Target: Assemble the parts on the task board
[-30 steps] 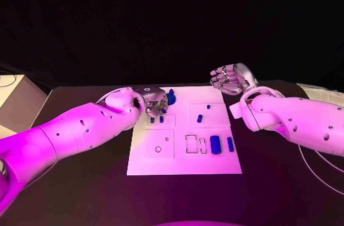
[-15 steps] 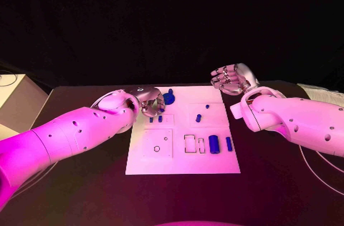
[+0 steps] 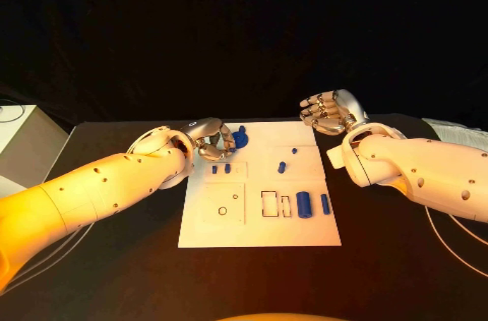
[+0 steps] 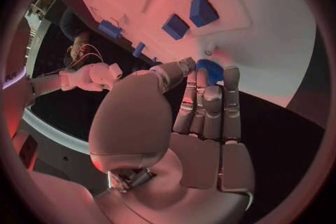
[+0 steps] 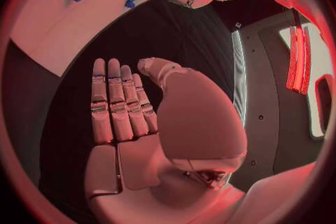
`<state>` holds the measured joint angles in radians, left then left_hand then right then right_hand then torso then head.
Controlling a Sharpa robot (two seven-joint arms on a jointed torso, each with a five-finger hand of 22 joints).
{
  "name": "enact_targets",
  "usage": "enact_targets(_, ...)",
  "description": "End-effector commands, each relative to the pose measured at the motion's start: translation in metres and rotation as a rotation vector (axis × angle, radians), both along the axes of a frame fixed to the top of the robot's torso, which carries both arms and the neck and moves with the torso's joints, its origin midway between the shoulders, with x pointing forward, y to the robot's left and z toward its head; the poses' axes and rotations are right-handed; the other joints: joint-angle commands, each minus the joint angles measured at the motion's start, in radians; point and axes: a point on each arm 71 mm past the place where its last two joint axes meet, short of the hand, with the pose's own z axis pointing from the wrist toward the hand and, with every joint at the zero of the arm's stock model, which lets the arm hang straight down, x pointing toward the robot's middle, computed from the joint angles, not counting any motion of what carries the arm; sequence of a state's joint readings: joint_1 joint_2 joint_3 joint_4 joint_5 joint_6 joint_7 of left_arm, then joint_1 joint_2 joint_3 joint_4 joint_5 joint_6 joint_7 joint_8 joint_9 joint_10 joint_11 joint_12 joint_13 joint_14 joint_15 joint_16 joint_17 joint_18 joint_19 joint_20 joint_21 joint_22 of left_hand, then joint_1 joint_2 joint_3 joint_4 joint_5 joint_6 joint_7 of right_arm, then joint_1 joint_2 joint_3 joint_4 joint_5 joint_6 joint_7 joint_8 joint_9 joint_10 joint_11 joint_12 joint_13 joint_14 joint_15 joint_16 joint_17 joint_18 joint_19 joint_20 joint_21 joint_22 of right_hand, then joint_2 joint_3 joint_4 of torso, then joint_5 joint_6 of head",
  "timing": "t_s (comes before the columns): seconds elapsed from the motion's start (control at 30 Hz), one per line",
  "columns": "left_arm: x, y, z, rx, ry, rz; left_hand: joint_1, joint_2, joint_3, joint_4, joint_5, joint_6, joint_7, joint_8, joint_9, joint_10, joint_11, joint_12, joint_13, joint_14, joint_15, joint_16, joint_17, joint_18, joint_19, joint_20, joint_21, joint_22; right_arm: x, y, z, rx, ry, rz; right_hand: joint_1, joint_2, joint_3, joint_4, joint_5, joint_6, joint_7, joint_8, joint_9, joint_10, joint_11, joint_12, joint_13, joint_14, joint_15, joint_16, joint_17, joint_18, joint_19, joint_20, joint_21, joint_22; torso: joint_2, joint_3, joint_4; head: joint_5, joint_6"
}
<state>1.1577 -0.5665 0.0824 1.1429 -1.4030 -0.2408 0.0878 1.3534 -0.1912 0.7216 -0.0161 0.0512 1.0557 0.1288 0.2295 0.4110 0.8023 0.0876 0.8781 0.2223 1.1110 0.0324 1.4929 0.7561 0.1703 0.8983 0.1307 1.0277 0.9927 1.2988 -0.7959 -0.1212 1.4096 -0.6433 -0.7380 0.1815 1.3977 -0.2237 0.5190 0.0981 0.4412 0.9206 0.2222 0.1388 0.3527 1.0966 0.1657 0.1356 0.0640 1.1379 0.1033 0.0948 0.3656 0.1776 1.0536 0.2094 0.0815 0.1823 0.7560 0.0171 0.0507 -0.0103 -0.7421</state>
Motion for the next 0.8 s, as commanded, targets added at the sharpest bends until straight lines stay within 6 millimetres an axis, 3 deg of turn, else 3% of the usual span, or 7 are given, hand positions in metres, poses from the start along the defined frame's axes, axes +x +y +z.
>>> enact_targets(0.03, -0.001, 0.0, 0.003, -0.119, 0.044, -0.003, -0.013, -0.001, -0.002, 0.003, 0.001, -0.009, 0.0, -0.003, 0.012, -0.009, 0.001, 0.002, 0.0, -0.008, -0.002, -0.001, -0.003, 0.009, -0.008, 0.0, -0.006, -0.003, 0.0, 0.001, 0.0, -0.003, -0.005, 0.017, -0.005, 0.001, -0.002, -0.002, -0.003, 0.007, 0.001, 0.003, 0.001, -0.003, -0.007, -0.003, -0.001, 0.006, 0.003, -0.006, -0.001, 0.003, 0.005, -0.001, 0.003, -0.001, 0.0, 0.0007, -0.0007, 0.0, 0.001)
enact_targets(0.8, -0.006, 0.028, -0.01, -0.245, 0.157, 0.02, -0.019, -0.002, -0.023, 0.005, 0.001, -0.013, -0.004, -0.001, 0.017, -0.038, 0.014, 0.007, 0.004, -0.044, 0.011, -0.002, -0.031, 0.011, -0.031, 0.012, -0.031, -0.019, -0.001, 0.0, 0.0, -0.004, -0.004, 0.015, -0.007, 0.001, -0.001, -0.003, -0.003, 0.009, 0.001, 0.003, 0.001, -0.002, -0.007, -0.005, -0.001, 0.007, 0.003, -0.007, -0.003, 0.003, 0.005, -0.001, 0.003, -0.003, -0.001, -0.0012, 0.0008, 0.001, 0.002)
